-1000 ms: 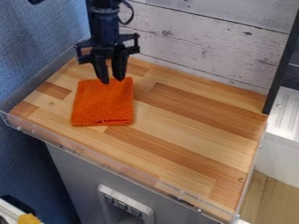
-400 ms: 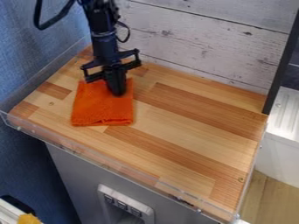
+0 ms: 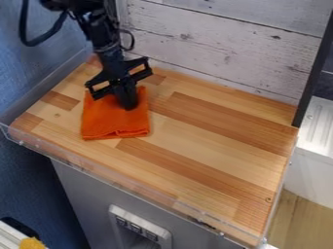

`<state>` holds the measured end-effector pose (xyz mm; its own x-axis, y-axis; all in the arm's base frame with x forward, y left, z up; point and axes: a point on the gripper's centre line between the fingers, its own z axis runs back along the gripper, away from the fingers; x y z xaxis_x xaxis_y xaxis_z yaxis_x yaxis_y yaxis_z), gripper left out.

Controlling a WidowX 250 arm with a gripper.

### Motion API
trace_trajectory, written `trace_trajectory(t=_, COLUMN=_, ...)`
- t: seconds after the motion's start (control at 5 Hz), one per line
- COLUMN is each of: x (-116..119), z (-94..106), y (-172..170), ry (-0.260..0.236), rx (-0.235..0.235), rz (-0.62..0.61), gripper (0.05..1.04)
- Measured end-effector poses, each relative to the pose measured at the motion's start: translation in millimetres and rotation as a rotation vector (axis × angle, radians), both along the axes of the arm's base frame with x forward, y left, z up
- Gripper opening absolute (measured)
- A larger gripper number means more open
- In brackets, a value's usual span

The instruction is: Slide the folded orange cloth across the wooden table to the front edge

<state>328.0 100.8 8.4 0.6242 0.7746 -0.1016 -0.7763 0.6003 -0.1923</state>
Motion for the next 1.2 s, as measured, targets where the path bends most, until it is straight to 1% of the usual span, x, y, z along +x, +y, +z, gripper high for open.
trace_trajectory(t=0.2, x=-4, z=-0.3, y=-20, ry=-0.090, rx=0.031, rz=-0.129, gripper=0.059)
trace_trajectory(t=0.4, x=-17, z=-1.3, y=-55, ry=-0.148, rx=0.090, rz=-0.301, gripper=0.059)
trace_trajectory(t=0.6, x=-33, z=-0.8, y=-80, ry=-0.181, rx=0.186, rz=-0.468, gripper=0.059)
trace_trajectory(t=0.8, x=-50, z=-0.9, y=-104, ry=-0.170, rx=0.267, rz=-0.615, gripper=0.059)
trace_trajectory(t=1.0, x=-64, z=-0.8, y=-126, ry=-0.131, rx=0.319, rz=-0.751, gripper=0.059)
trace_trajectory(t=1.2, x=-71, z=0.1, y=-144, ry=-0.076, rx=0.345, rz=-0.859, gripper=0.059)
